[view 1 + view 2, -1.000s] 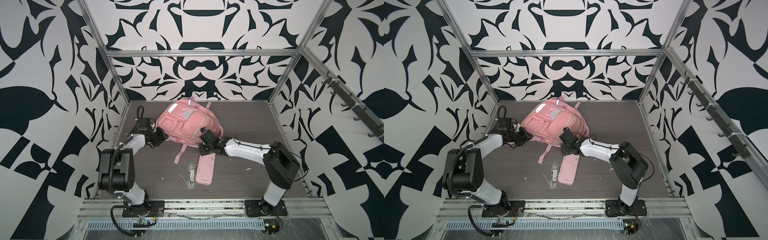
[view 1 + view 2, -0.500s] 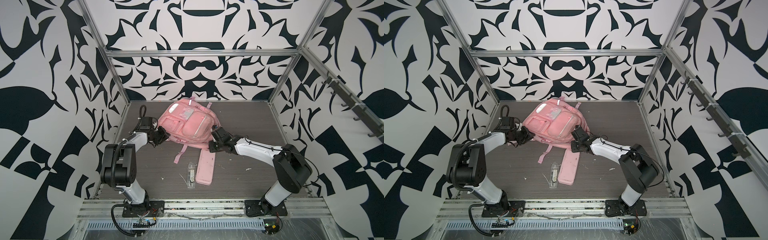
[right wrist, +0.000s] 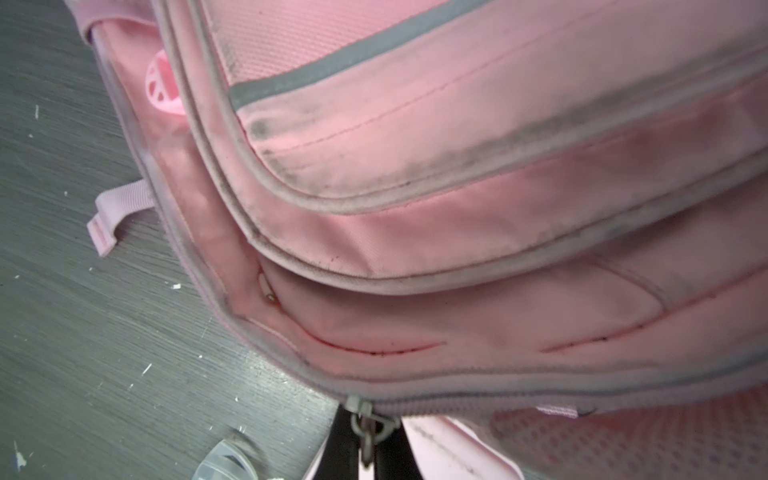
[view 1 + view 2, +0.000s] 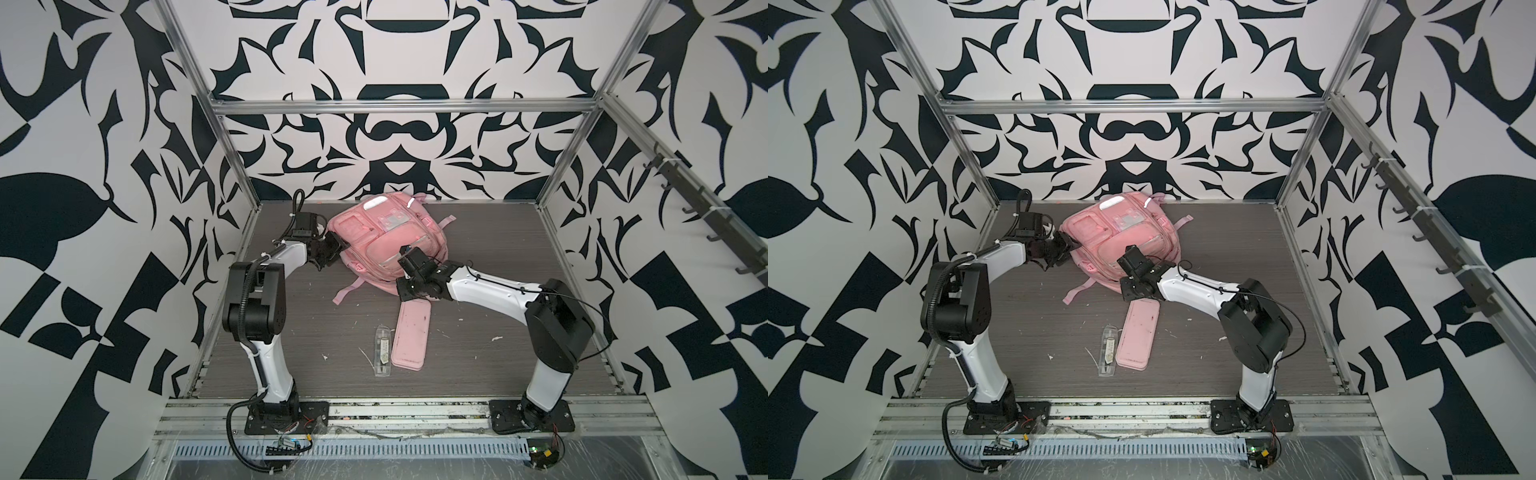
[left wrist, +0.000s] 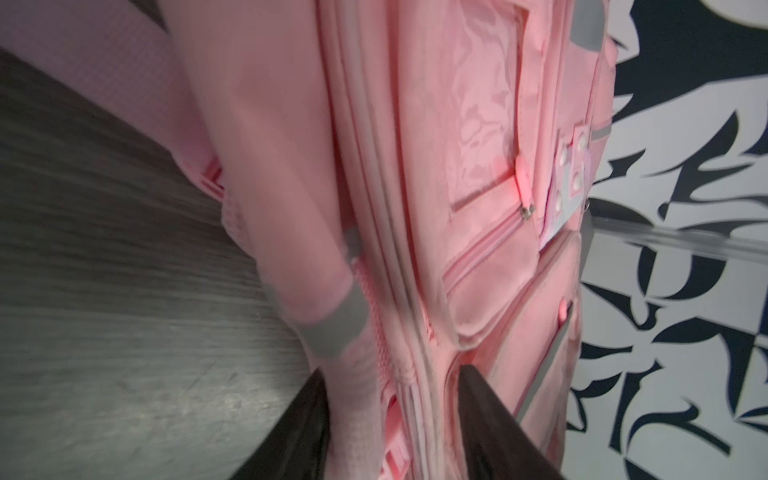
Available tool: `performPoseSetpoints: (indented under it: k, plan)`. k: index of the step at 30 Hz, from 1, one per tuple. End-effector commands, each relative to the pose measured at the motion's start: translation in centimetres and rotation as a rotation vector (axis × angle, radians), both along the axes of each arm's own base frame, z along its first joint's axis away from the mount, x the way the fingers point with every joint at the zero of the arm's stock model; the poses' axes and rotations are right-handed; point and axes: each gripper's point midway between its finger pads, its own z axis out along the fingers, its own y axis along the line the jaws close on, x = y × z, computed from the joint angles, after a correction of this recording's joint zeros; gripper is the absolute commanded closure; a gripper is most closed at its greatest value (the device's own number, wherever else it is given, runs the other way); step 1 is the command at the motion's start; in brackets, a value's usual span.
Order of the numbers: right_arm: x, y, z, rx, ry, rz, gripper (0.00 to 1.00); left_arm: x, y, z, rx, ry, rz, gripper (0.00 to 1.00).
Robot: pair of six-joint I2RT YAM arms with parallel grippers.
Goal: Pack the student bag
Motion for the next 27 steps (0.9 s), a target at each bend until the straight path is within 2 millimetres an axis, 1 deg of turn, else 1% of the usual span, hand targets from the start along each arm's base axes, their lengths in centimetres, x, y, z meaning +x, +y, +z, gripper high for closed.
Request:
performPoseSetpoints:
  k: [1, 3, 5, 10, 13, 16, 21, 24, 27]
  plan:
    - [0.7, 2.9, 3.0, 0.058, -0.064, 0.052, 1.00, -2.5, -0.5, 1.8, 0.026, -0.012, -0.033, 0.41]
    - [0.4, 3.9, 2.9, 0.060, -0.062, 0.074, 1.00, -4.3, -0.6, 2.0, 0.034, -0.016, -0.048, 0.39]
    - [0.0, 4.9, 3.0, 0.061, -0.063, 0.097, 1.00, -6.1, -0.8, 2.0, 0.048, -0.014, -0.061, 0.38]
    - [-1.2, 7.0, 2.6, 0.066, -0.054, 0.145, 1.00, -11.5, -1.6, -0.3, 0.055, 0.045, -0.099, 0.38]
    - [-1.7, 8.4, 2.3, 0.073, -0.043, 0.171, 1.00, -13.1, -2.4, -1.2, 0.037, 0.060, -0.106, 0.38]
    - [-2.2, 9.9, 2.1, 0.079, -0.035, 0.199, 1.00, -13.3, -2.8, -1.9, 0.019, 0.069, -0.100, 0.39]
    - [-3.2, 11.8, 2.1, 0.088, -0.029, 0.234, 1.00, -12.3, -3.5, -2.5, 0.020, 0.077, -0.113, 0.40]
    - [-3.8, 12.4, 1.8, 0.084, -0.021, 0.246, 1.00, -12.0, -4.1, -1.9, 0.001, 0.068, -0.124, 0.42]
    - [-4.0, 12.3, 1.5, 0.076, -0.019, 0.239, 1.00, -12.1, -4.3, -0.5, -0.013, 0.037, -0.131, 0.46]
